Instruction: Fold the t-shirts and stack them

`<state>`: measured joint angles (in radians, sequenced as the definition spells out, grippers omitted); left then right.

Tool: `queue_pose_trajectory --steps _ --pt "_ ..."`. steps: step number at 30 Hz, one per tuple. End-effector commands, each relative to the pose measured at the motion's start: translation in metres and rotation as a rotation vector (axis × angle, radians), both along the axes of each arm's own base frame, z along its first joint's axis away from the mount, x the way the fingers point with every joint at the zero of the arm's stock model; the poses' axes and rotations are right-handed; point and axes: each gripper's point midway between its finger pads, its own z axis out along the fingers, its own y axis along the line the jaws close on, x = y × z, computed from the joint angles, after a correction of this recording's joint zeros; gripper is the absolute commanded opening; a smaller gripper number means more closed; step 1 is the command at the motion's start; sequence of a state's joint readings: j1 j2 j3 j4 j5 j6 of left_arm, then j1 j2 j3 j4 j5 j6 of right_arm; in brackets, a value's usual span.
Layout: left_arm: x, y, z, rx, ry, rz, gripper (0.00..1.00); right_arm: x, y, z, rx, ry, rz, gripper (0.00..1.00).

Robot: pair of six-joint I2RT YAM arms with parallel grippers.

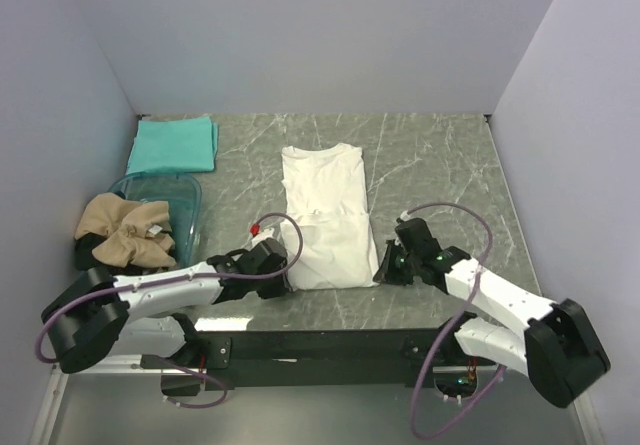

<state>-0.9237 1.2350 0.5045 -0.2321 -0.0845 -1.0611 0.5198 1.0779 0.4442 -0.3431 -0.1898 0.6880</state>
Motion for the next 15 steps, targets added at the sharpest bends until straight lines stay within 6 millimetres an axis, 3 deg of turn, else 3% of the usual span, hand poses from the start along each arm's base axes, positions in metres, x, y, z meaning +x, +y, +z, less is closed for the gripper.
queue_pose_trajectory --steps 1,4,8,15 --pt "-0.007 -0.007 0.016 -0.052 -0.023 0.033 0.01 -0.012 -0.006 0.008 -0.009 0.011 -0.036 0.0" --pt "-0.012 -0.015 0.03 -0.09 -0.045 0.007 0.01 -0.01 -0.008 0.021 0.001 -0.03 -0.046 0.0" --pt "-0.004 -0.013 0.05 -0.106 -0.103 0.028 0.01 0.01 -0.005 0.054 0.009 -0.14 -0.049 0.0" --pt "0.041 -0.017 0.127 -0.125 -0.366 0.073 0.01 0.05 0.005 0.111 0.022 -0.284 -0.054 0.0"
